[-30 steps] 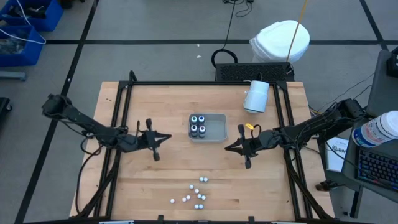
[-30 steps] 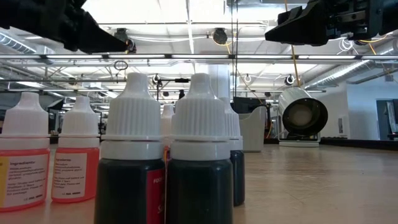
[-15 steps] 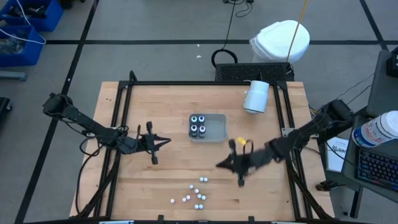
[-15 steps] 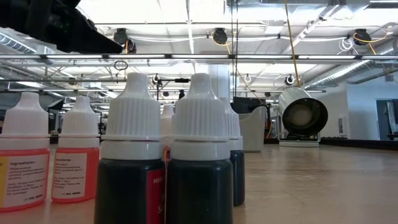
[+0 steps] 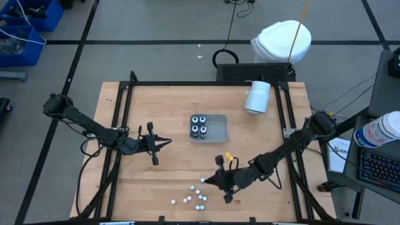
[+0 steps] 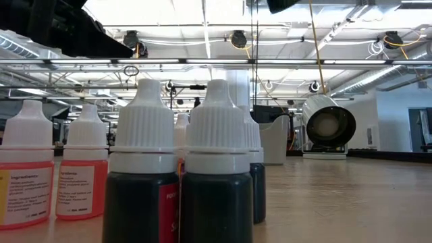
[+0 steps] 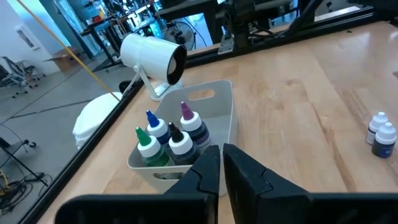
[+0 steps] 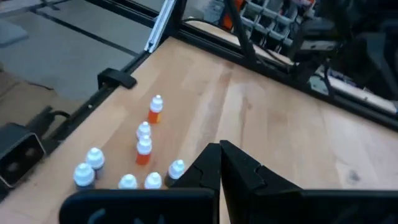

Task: Pick & Place food coloring
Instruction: Put the small orange food coloring bottle into the gray bin

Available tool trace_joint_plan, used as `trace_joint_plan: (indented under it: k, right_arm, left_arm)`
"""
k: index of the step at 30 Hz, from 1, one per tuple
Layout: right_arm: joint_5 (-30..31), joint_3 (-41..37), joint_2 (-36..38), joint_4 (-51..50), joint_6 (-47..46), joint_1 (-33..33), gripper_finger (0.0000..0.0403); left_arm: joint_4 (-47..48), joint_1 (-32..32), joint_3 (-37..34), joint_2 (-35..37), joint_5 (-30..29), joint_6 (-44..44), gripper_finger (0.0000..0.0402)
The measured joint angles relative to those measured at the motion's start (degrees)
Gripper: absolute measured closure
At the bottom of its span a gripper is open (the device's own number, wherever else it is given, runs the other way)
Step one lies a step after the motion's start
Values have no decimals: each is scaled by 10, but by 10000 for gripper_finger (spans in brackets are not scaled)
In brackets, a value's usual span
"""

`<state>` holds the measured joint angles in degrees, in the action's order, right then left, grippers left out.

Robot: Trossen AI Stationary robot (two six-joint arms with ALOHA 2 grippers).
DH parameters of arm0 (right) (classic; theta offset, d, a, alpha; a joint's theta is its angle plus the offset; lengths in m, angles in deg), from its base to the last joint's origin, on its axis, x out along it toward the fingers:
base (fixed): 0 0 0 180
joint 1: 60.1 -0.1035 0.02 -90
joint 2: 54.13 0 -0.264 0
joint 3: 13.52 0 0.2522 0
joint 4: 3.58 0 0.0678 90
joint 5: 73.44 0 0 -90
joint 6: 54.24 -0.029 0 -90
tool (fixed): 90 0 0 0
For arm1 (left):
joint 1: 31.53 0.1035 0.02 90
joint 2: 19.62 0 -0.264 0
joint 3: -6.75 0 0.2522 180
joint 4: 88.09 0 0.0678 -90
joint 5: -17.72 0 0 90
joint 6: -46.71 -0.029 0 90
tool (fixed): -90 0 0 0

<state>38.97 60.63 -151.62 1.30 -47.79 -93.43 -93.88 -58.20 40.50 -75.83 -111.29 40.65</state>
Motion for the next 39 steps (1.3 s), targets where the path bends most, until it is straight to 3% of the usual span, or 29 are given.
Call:
trace_joint_plan:
  k: [11,21,25,29,39]
  right_arm:
    - [1,11,-57,-3,-42,-27,392]
    - [0,-17,-63,8,-25,-4,275]
    - [-16,-44,-63,28,-42,16,246]
    - [-76,-68,-63,70,-59,38,238]
    - [-77,-71,-82,63,-109,56,241]
  left_arm:
    - [-4,0,0,0,0,20,396]
    - [-5,0,0,0,0,19,369]
    - [-5,0,0,0,0,17,365]
    - [-5,0,0,0,0,3,365]
    - [-7,0,0,0,0,2,364]
